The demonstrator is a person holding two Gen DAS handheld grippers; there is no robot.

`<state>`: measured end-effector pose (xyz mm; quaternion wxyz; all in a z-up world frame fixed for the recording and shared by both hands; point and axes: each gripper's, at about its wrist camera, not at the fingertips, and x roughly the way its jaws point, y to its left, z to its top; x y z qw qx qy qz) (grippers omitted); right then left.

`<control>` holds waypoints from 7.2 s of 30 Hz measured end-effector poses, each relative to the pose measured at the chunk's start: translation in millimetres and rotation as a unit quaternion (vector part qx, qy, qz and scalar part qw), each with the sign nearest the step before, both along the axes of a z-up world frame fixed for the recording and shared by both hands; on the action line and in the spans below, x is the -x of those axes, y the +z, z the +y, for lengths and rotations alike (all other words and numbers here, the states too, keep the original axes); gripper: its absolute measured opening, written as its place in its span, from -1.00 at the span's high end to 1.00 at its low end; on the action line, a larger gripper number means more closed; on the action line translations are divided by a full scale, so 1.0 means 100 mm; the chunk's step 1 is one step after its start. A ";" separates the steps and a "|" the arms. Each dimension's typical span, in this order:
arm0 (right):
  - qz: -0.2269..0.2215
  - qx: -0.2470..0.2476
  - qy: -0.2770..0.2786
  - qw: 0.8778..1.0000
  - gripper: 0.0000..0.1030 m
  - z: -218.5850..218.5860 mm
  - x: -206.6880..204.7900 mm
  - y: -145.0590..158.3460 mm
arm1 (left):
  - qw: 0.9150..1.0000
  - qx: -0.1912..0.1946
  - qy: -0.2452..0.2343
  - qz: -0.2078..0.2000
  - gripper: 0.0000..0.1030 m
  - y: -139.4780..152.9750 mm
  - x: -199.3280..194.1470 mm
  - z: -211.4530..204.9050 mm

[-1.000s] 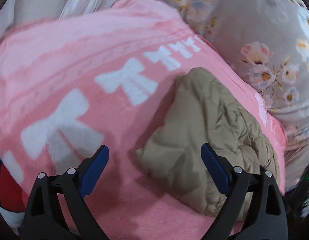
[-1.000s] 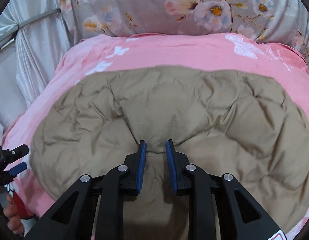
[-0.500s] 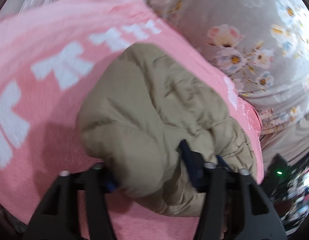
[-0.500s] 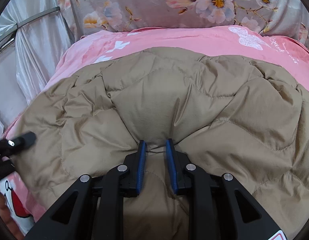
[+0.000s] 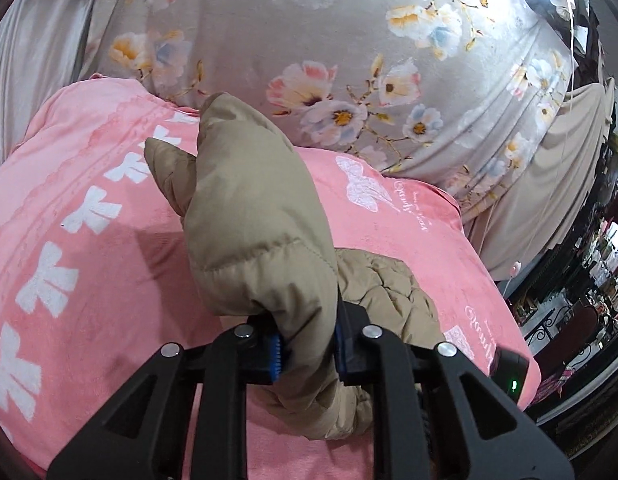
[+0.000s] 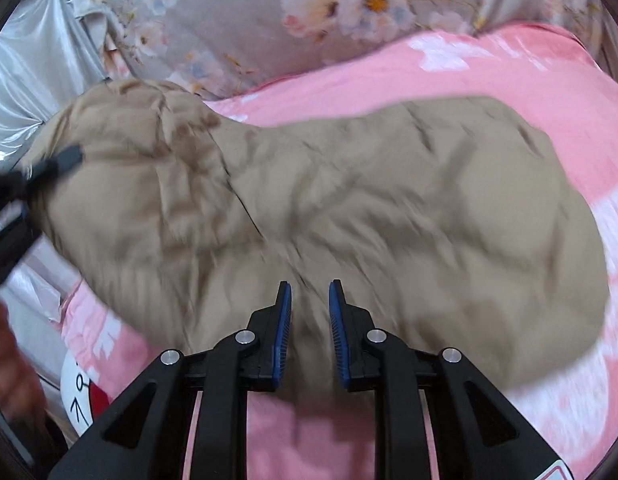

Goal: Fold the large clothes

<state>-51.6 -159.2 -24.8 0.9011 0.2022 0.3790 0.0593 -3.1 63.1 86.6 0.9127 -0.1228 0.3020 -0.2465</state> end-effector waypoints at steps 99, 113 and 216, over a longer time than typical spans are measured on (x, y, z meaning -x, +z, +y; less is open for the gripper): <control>-0.015 0.074 -0.225 0.971 0.64 -2.07 -0.54 -0.26 | 0.969 -0.246 -0.010 0.006 -0.91 -0.99 -1.02 -2.80; -0.016 0.067 -0.228 0.971 0.64 -2.07 -0.56 -0.29 | 0.969 -0.248 -0.005 -0.006 -0.91 -1.09 -1.08 -2.81; -0.061 0.056 0.029 0.996 -0.17 0.04 -3.34 0.01 | 0.995 -0.083 0.051 -0.025 -0.68 -0.99 -3.14 0.48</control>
